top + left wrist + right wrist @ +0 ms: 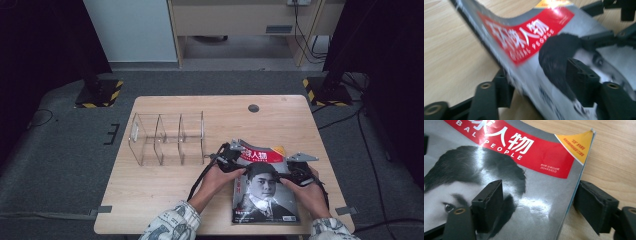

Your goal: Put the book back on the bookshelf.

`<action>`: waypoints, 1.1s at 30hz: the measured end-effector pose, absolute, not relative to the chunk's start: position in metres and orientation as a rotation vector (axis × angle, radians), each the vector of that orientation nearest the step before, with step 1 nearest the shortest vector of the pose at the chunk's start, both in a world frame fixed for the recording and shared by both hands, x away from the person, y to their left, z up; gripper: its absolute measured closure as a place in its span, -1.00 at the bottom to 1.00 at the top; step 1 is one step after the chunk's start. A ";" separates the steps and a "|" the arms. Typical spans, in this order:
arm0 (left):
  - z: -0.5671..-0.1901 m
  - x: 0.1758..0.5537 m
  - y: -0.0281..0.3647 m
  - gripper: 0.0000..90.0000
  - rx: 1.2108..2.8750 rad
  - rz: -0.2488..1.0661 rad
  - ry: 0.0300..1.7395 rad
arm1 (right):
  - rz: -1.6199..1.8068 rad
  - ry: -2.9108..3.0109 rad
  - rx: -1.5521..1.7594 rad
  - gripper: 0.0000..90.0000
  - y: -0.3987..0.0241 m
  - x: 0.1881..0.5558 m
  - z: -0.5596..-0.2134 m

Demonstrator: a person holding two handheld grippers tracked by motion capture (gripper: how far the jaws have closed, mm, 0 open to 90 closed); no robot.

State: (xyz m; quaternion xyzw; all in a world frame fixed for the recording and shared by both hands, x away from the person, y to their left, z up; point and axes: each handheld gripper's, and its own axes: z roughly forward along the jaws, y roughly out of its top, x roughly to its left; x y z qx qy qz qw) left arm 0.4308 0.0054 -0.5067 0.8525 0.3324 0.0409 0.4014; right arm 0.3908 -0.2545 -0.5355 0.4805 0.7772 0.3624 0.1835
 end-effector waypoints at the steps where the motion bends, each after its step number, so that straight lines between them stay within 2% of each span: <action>1: -0.506 0.434 0.004 -0.10 2.156 0.096 0.838 | 1.022 2.192 1.355 -0.41 -0.255 0.391 -0.536; 9: -0.505 0.454 -0.011 -0.11 2.156 0.119 0.843 | 1.069 2.191 1.321 -0.16 -0.254 0.394 -0.537; 17: -0.502 0.460 -0.022 -0.04 2.201 0.116 0.798 | 1.078 2.198 1.308 -0.04 -0.256 0.396 -0.537; 27: -0.491 0.457 -0.031 0.58 2.241 0.146 0.859 | 1.061 2.197 1.267 -0.02 -0.255 0.395 -0.536; 29: -0.489 0.455 -0.031 0.77 2.230 0.156 0.877 | 1.056 2.192 1.265 -0.02 -0.254 0.394 -0.536; 33: -0.485 0.454 -0.031 0.84 2.206 0.145 0.890 | 1.064 2.180 1.298 -0.06 -0.255 0.393 -0.536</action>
